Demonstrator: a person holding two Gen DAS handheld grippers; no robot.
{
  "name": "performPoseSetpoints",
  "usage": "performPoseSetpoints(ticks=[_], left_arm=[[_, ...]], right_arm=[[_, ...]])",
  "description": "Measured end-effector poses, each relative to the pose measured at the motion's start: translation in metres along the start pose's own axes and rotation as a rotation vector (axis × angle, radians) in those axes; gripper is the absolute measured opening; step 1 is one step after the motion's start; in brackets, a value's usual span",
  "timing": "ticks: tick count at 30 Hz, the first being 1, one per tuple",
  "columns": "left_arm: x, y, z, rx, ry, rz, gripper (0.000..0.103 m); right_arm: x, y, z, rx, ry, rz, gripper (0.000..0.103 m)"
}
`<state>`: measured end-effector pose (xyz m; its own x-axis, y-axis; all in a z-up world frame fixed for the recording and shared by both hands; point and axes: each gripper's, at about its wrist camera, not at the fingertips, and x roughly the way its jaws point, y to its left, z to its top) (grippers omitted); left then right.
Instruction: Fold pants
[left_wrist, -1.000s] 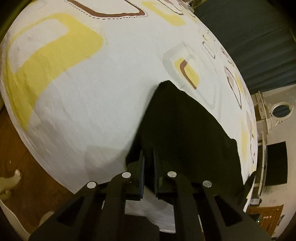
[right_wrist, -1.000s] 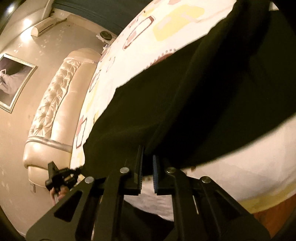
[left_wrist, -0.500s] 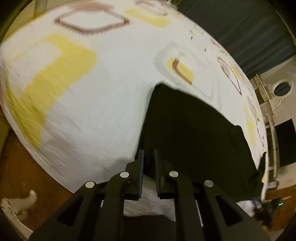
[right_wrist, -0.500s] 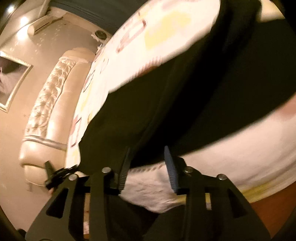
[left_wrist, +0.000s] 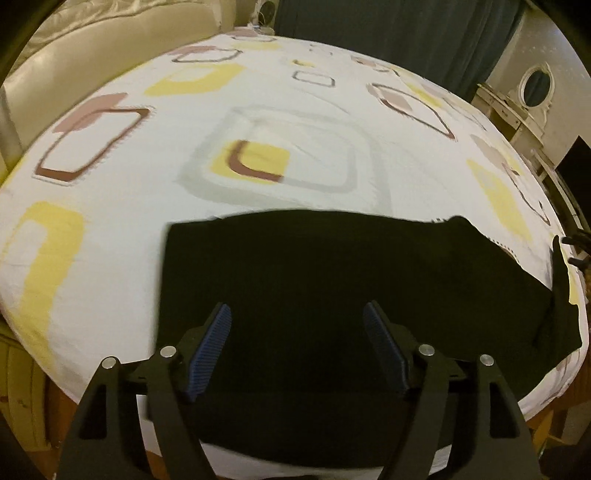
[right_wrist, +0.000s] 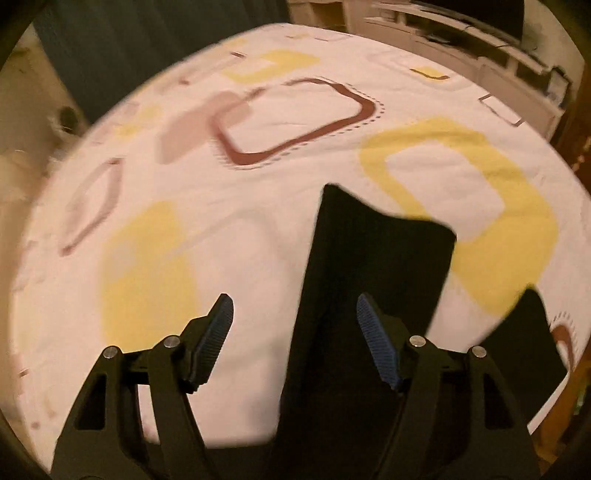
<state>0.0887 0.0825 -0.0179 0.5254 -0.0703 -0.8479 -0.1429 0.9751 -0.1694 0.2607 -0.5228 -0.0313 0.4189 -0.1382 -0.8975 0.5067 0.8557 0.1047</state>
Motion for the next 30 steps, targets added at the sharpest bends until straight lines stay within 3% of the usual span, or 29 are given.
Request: performPoseSetpoints(ticks=[2,4,5,6,7,13,18,23,27,28,30], left_arm=[[0.010,-0.003,-0.001,-0.019,0.022,-0.017,0.074],[0.014,-0.005,-0.006,-0.044,0.035,-0.018,0.074],[0.015,-0.004,-0.007,-0.051,0.033,-0.019,0.074],[0.014,-0.004,-0.009,-0.051,0.029,-0.019,0.074],[0.014,-0.005,-0.009,-0.048,0.025,-0.016,0.074],[0.014,-0.009,-0.014,-0.040,0.022,0.004,0.075],[0.011,-0.011,-0.017,-0.044,0.021,0.002,0.077],[0.011,-0.012,-0.020,-0.039,0.023,0.010,0.077],[0.010,-0.014,-0.023,-0.031,0.021,0.024,0.077],[0.010,-0.015,-0.024,-0.025,0.022,0.030,0.077],[0.008,-0.015,-0.026,-0.017,0.019,0.032,0.077]], right_arm=[[0.020,0.005,0.006,-0.014,0.024,-0.082,0.069],[0.036,-0.002,0.005,-0.020,0.048,-0.131,0.060],[0.039,-0.006,0.006,-0.014,0.059,-0.122,0.029],[0.039,-0.010,0.004,-0.006,0.063,-0.103,0.013],[0.034,-0.016,0.003,0.006,0.054,-0.073,0.007],[-0.047,-0.094,-0.022,0.145,-0.126,0.220,0.006],[-0.095,-0.187,-0.076,0.277,-0.265,0.320,0.006],[-0.067,-0.264,-0.144,0.459,-0.197,0.383,0.006],[-0.033,-0.294,-0.176,0.613,-0.135,0.461,0.005],[-0.026,-0.300,-0.182,0.658,-0.136,0.509,0.005],[-0.025,-0.299,-0.185,0.672,-0.146,0.522,0.005]])
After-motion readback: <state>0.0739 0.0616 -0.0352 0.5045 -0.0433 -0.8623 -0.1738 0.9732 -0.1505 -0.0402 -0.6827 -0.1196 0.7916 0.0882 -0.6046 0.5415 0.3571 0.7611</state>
